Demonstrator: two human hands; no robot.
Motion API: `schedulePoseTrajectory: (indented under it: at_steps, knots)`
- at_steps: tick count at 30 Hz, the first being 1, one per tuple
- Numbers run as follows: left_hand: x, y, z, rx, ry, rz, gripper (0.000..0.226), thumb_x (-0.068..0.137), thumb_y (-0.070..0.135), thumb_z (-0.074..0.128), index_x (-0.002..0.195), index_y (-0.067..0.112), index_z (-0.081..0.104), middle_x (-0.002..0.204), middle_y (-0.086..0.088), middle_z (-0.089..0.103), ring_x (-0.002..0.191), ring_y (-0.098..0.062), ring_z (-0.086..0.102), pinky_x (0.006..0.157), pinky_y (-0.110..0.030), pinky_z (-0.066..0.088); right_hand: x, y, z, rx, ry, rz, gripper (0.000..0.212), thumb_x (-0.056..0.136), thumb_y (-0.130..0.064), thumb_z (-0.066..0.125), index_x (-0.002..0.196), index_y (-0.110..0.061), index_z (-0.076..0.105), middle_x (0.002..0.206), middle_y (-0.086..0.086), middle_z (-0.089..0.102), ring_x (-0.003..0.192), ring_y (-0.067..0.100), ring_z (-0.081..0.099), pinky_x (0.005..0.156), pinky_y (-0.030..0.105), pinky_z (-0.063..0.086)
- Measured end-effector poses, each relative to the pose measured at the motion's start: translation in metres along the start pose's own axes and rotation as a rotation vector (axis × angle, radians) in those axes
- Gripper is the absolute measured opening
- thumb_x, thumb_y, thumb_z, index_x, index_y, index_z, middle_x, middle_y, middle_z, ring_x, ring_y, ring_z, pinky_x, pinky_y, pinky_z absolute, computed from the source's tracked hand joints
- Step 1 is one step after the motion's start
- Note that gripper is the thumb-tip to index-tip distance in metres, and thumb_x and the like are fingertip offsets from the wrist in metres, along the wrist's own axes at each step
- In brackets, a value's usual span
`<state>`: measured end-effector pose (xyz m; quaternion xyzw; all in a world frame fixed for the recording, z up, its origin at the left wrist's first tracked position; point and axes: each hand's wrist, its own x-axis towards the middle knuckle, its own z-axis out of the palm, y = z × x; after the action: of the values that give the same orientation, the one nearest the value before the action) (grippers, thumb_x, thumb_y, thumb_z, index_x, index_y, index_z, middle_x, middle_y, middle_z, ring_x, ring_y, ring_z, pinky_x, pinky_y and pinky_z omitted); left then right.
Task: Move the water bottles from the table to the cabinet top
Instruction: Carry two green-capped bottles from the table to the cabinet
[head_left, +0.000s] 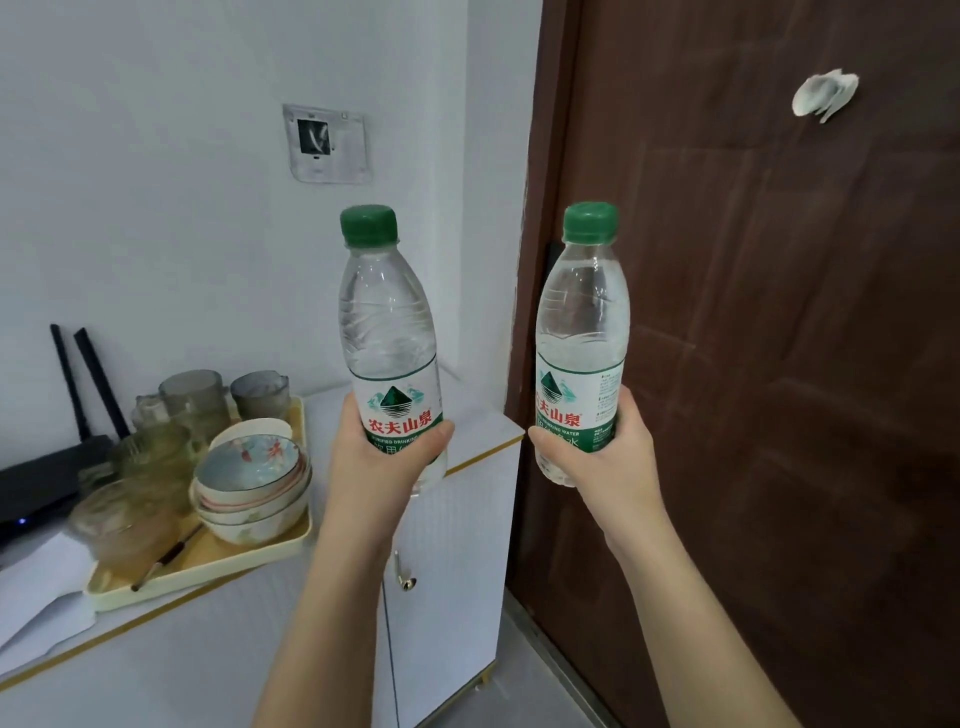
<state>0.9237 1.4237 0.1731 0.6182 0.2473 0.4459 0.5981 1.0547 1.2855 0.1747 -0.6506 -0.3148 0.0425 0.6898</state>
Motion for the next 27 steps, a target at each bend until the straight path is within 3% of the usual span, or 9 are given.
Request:
schedulePoseTrajectory:
  at_steps: [7, 13, 19, 21, 24, 27]
  knots:
    - [0.055, -0.034, 0.027, 0.076, 0.079, -0.034, 0.051, 0.071, 0.008, 0.081, 0.111, 0.024, 0.053, 0.099, 0.003, 0.068, 0.092, -0.015, 0.066, 0.072, -0.031, 0.055, 0.073, 0.059, 0.022, 0.042, -0.041, 0.051, 0.063, 0.07, 0.0, 0.082, 0.122, -0.022, 0.055, 0.105, -0.013, 0.067, 0.09, -0.001, 0.066, 0.065, 0.015, 0.054]
    - [0.13, -0.078, 0.044, 0.098, 0.151, -0.056, 0.049, 0.072, 0.007, 0.08, 0.11, 0.018, 0.052, 0.097, -0.002, 0.068, 0.088, -0.02, 0.067, 0.062, -0.028, 0.05, 0.145, 0.114, 0.055, 0.06, -0.088, 0.075, 0.062, 0.07, 0.003, 0.081, 0.118, -0.025, 0.054, 0.106, -0.011, 0.067, 0.091, -0.005, 0.065, 0.068, 0.014, 0.054]
    - [0.197, -0.109, 0.058, 0.083, 0.163, -0.068, 0.047, 0.072, 0.002, 0.078, 0.111, 0.012, 0.054, 0.097, -0.008, 0.068, 0.085, -0.023, 0.066, 0.06, -0.029, 0.05, 0.201, 0.153, 0.078, 0.024, -0.097, 0.117, 0.068, 0.068, -0.004, 0.083, 0.124, -0.025, 0.05, 0.11, -0.005, 0.067, 0.1, 0.013, 0.067, 0.082, 0.042, 0.059]
    - [0.226, -0.124, 0.065, 0.08, 0.149, -0.08, 0.046, 0.072, 0.001, 0.077, 0.111, 0.011, 0.054, 0.098, -0.009, 0.068, 0.083, -0.022, 0.065, 0.061, -0.03, 0.051, 0.225, 0.17, 0.089, 0.01, -0.095, 0.12, 0.065, 0.069, -0.001, 0.082, 0.12, -0.023, 0.049, 0.107, -0.004, 0.066, 0.097, 0.012, 0.067, 0.079, 0.038, 0.06]
    - [0.254, -0.151, 0.069, 0.094, 0.148, -0.105, 0.049, 0.072, -0.001, 0.077, 0.113, 0.012, 0.053, 0.1, -0.008, 0.067, 0.085, -0.02, 0.064, 0.07, -0.034, 0.054, 0.246, 0.192, 0.103, -0.002, -0.123, 0.135, 0.063, 0.071, 0.004, 0.081, 0.117, -0.022, 0.048, 0.104, -0.009, 0.064, 0.09, -0.005, 0.064, 0.071, 0.017, 0.055]
    - [0.265, -0.176, 0.067, 0.134, 0.163, -0.138, 0.051, 0.072, -0.002, 0.077, 0.113, 0.013, 0.051, 0.099, -0.007, 0.065, 0.083, -0.017, 0.062, 0.074, -0.036, 0.053, 0.259, 0.219, 0.115, -0.039, -0.175, 0.185, 0.062, 0.071, 0.005, 0.08, 0.111, -0.028, 0.046, 0.101, -0.014, 0.062, 0.084, -0.014, 0.062, 0.068, 0.01, 0.05]
